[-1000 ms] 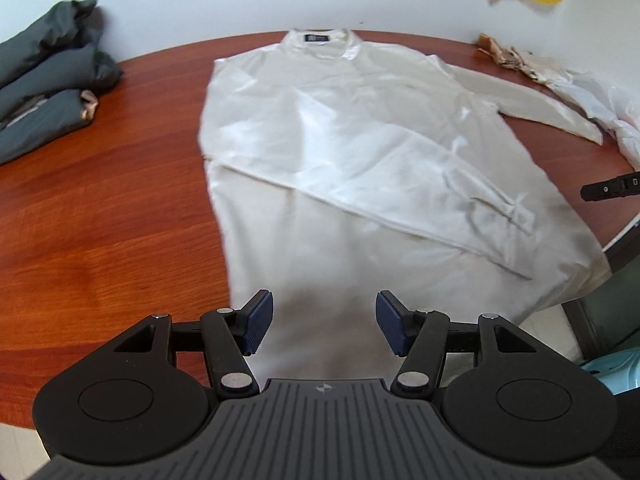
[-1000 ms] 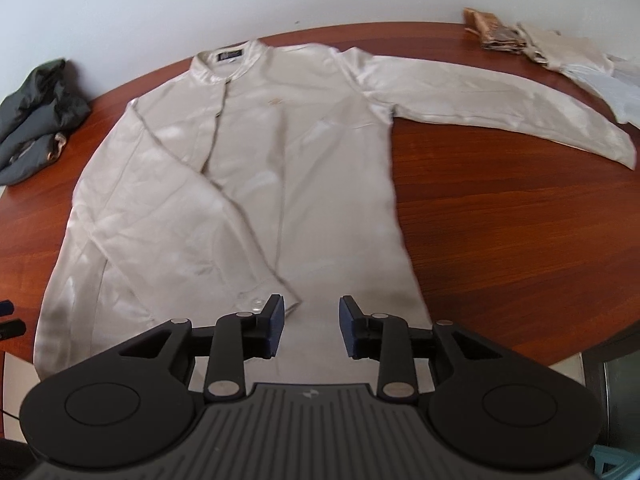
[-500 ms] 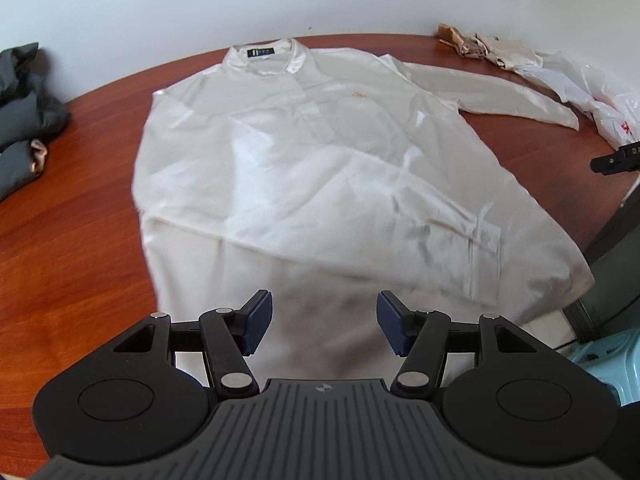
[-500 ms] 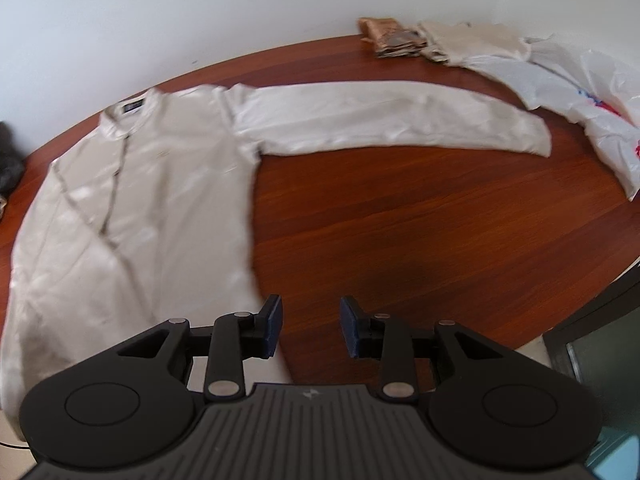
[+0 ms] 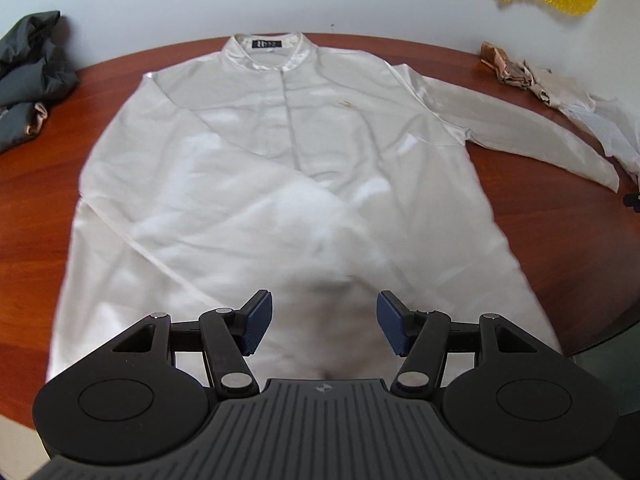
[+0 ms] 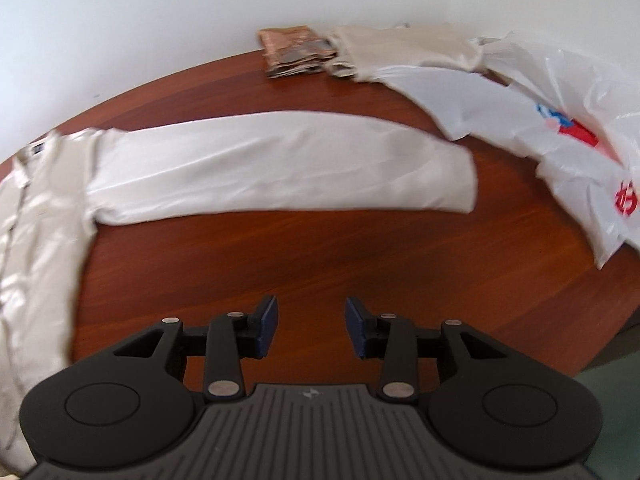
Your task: Fold clothes
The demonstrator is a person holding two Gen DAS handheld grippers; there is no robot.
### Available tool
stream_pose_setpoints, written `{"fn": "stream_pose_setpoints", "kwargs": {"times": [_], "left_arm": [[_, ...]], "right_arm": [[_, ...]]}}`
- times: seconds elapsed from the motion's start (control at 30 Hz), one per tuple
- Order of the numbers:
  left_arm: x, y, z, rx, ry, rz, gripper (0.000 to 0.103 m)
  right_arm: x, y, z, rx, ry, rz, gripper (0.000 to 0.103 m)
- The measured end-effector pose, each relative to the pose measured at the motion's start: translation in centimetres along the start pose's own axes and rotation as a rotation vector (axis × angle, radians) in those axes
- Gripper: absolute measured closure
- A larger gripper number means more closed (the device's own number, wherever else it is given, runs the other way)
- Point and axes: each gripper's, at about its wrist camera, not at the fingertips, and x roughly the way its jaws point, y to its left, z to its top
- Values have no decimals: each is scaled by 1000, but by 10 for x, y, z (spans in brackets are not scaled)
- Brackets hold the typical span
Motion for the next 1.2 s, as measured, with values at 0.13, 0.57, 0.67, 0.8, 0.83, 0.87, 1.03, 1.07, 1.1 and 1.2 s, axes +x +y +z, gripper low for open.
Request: {"fn": "stream_pose_setpoints", "kwargs": {"times": [0.13, 0.57, 0.67, 0.8, 0.83, 0.87, 1.03, 1.07, 1.1, 1.2], "left_arm": [[6, -38, 5, -28, 4, 19, 42], [0, -116, 14, -19, -32, 71, 42], [-1, -117, 14, -46, -35, 98, 42], [1, -115, 15, -74, -30, 118, 42], [1, -115, 15, -76, -29, 120, 42], [2, -116, 16, -80, -24, 124, 42], [2, -118, 18, -85, -18, 129, 42], [2, -118, 18, -87, -17, 130, 42], [3, -118, 18, -89, -16, 130, 42], [4, -119, 19, -90, -17, 132, 42]], "right_arm": [[21, -44, 25, -15, 5, -25, 46], [95, -118, 91, -39, 30, -62, 34], [107, -125, 97, -26, 50, -48, 34], [117, -129, 100, -11, 65, -20, 35], [119, -130, 100, -9, 68, -16, 37], [120, -130, 100, -8, 71, -12, 40], [124, -132, 96, 15, 77, 19, 67], [125, -133, 95, 19, 78, 26, 74], [125, -133, 95, 22, 78, 37, 84], [121, -129, 93, 11, 53, 41, 95]]}}
